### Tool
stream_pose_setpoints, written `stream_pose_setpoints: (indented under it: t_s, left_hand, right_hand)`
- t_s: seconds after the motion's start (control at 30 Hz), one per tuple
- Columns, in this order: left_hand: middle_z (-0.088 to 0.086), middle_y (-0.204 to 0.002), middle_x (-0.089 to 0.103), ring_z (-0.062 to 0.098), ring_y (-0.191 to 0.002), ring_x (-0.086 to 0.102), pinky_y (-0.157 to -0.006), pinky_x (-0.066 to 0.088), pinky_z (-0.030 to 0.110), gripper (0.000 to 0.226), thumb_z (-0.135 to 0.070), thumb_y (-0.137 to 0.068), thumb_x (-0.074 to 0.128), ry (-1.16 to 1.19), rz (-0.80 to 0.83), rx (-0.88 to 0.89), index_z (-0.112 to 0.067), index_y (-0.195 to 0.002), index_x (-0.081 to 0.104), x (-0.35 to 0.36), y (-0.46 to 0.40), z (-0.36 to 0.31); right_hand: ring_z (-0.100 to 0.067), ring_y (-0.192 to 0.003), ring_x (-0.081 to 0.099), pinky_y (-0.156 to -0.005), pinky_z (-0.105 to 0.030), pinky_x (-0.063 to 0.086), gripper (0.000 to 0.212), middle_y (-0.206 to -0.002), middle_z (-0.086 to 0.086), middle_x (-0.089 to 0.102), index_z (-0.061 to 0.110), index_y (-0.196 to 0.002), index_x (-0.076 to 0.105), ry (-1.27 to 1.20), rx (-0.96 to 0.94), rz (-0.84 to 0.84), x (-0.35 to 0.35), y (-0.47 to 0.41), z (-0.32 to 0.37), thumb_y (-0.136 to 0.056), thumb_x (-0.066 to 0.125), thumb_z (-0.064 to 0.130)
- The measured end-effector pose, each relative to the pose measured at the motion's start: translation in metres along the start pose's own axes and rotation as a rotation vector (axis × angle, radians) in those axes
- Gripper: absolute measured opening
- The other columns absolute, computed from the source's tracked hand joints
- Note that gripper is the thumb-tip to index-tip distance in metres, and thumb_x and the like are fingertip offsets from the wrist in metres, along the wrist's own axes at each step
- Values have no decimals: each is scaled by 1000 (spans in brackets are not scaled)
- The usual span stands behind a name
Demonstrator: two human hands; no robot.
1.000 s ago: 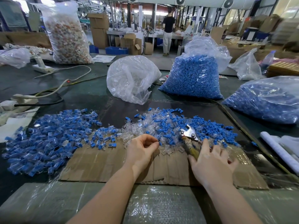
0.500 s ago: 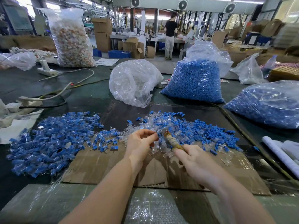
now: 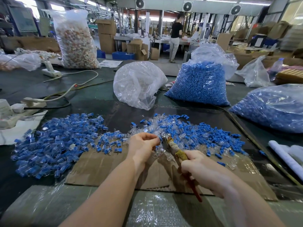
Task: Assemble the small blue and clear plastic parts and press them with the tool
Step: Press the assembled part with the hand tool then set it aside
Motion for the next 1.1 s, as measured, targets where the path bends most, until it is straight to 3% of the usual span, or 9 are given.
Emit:
stream_pose_setpoints:
  t_s: [0.2, 0.53, 0.67, 0.87, 1.1]
  left_hand:
    - [8, -74, 67, 12, -59, 56, -50, 44, 20, 5, -4, -81, 68, 62, -14, -50, -9, -81, 67, 0, 0, 4]
    - [10, -76, 66, 12, -59, 55, -45, 45, 17, 6, -2, -83, 66, 50, -33, -58, -2, -89, 67, 2, 0, -1]
    - [7, -71, 65, 9, -55, 54, -44, 44, 15, 4, -2, -83, 66, 56, -37, -74, -3, -86, 67, 3, 1, 2]
    - [3, -65, 64, 9, -52, 53, -44, 44, 15, 5, -1, -82, 66, 73, -52, -75, -6, -82, 66, 6, 4, 5]
    - [5, -67, 64, 5, -49, 53, -42, 42, 13, 5, 0, -83, 64, 89, -50, -62, -4, -85, 66, 9, 6, 5]
  right_hand:
    - [-19, -71, 45, -65, -32, 37, 19, -73, -3, 46, 15, -72, 43, 6, -21, 11, 0, 1, 3, -86, 44, 3]
    - [-19, -74, 46, -68, -34, 36, 14, -80, -5, 45, 14, -74, 42, 100, -26, -22, -3, 1, 4, -85, 45, 7]
    - [-18, -70, 43, -62, -31, 34, 20, -76, -4, 43, 16, -71, 40, 134, -32, -12, -2, 3, 7, -88, 43, 6]
    - [-8, -60, 37, -51, -17, 27, 24, -75, 4, 42, 19, -71, 36, 396, -99, -75, -4, 5, 16, -94, 37, 13]
    - [-1, -64, 37, -51, -17, 28, 26, -79, 9, 42, 24, -72, 36, 465, -115, -129, -3, 2, 14, -97, 38, 15]
Point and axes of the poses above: each hand's wrist, its own y-axis away from the middle knuckle, its own x-axis out of the palm, z = x × y, the point moved 7 cm from there along -y, towards the middle knuckle
